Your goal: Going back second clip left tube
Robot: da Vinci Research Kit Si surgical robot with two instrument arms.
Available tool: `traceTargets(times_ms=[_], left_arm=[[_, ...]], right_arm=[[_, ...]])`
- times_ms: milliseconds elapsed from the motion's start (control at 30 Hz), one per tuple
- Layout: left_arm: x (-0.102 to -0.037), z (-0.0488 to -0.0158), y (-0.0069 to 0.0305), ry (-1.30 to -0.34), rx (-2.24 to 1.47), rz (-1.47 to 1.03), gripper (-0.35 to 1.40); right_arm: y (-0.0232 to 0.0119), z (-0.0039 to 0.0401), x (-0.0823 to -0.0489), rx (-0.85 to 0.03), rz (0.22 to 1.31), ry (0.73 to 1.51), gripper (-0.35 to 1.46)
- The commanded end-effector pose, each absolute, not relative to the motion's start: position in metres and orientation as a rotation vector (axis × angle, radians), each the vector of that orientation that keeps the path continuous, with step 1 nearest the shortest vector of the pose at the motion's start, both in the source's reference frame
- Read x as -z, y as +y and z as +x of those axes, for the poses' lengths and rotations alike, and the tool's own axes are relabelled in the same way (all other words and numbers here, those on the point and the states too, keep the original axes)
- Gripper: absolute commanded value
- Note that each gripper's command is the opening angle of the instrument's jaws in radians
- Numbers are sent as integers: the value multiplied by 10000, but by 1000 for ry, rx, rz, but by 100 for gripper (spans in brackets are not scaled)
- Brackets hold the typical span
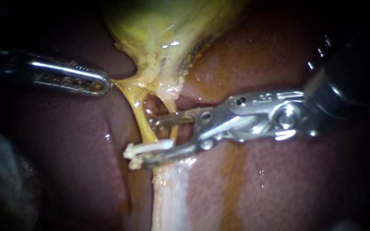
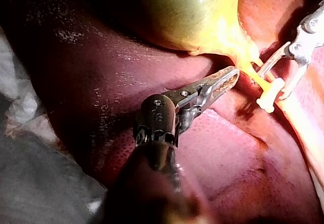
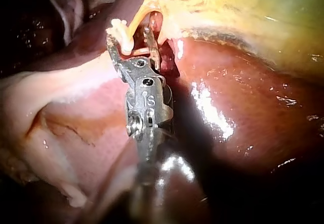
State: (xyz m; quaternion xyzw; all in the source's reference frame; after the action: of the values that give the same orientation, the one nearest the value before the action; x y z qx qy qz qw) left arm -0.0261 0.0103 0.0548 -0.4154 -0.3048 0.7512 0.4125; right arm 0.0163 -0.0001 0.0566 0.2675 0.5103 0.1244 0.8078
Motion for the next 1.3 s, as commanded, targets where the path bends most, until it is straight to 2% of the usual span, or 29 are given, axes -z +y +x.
traceTargets(times_ms=[33,333,567,900,1300], left_arm=[[-548,-260,103,-767,-1890,-1045,-35],[-549,-260,103,-767,-1890,-1045,-35],[-549,-260,103,-767,-1890,-1045,-35],[-552,-267,104,-762,-1887,-1048,-35],[-586,-309,99,-752,-1891,-1060,-35]], right_arm=[[-2,157,-563,-264,555,1093,50],[1,99,-530,-217,435,1104,50],[11,65,-523,-208,369,1099,50],[22,46,-525,-195,375,1101,50],[23,45,-527,-175,392,1107,50]])
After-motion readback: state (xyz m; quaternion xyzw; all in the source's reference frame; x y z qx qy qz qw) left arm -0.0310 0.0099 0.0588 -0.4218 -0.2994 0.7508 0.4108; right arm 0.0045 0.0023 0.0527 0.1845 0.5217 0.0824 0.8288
